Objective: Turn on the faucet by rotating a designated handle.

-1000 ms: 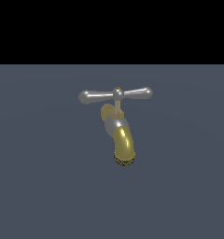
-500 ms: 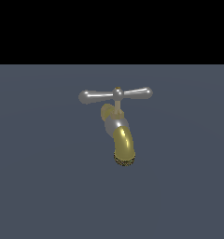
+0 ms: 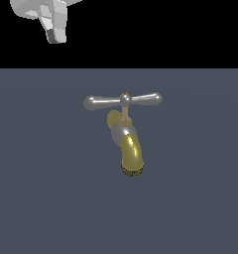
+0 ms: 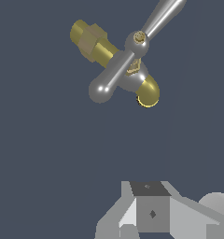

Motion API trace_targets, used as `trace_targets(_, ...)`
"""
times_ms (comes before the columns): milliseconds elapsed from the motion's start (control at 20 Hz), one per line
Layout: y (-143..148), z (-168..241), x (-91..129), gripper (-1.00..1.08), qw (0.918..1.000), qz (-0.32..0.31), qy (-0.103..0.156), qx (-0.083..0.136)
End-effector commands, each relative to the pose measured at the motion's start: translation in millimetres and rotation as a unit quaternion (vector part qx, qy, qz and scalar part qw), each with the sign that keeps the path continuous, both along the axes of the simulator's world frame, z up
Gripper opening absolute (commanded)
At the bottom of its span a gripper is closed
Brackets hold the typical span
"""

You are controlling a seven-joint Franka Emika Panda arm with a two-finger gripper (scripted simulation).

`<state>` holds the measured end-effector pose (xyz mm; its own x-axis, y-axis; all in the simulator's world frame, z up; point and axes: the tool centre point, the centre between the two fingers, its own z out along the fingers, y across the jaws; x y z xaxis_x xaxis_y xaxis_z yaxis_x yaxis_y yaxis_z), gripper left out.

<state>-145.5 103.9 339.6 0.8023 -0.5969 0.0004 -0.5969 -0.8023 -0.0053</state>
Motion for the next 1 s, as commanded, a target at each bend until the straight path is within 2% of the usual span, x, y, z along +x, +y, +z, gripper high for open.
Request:
trace_targets(0, 4, -12, 12, -1.00, 0.9996, -0.028, 0.000, 0.001)
trace_targets(450, 11, -53, 56, -1.00, 0.9928, -0.120, 0.001, 0.002)
trace_targets(950, 8, -96, 103, -1.00, 0.9761, -0.217, 0.001, 0.001)
